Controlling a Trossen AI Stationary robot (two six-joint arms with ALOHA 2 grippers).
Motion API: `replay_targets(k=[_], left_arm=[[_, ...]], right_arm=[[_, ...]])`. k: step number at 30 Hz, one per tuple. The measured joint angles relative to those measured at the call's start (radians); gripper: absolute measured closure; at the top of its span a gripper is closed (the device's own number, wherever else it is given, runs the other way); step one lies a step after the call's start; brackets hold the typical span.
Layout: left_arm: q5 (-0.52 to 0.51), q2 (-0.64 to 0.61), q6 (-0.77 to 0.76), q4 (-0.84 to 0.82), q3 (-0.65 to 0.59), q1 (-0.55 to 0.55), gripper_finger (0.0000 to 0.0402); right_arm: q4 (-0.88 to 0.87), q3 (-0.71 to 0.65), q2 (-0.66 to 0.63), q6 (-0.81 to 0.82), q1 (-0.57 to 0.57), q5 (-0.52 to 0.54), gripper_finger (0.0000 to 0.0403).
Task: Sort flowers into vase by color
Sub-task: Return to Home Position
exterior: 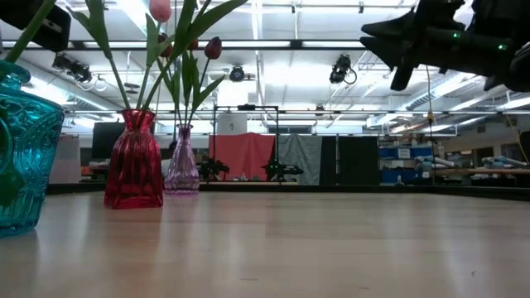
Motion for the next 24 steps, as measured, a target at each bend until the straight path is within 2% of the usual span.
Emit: replay_targets(k=[8,11,16,21,24], left_arm=[[0.020,0.000,-0.079,-0.048,-0.018,-0.001,0.0271],[0.080,0.000,-0.091,0.046,-0.076,-0.002,0.0271],[0.119,0.000,-0.087,0.203,-0.179,-0.003,0.0271],[0.162,0.002,-0.141,0.218,-0.188,-0.003,0.0271],[0.166,0.003,-0.162,0.218,-0.188,-0.003,0.0271]], right_arm=[[-0.010,0.000,-0.002,-0.098,0.039,-0.062,0.0282],[-0.019,-0.005,-0.001,-0.096,0.039,-0.099,0.0282],[0.002,-0.010,0.029,-0.086,0.057,-0.076,0.0281],[0.057,-0.010,0.104,-0.102,0.118,-0.085,0.0281],[0.076,-0.023,0.092,-0.117,0.145,-0.084,0.0281]])
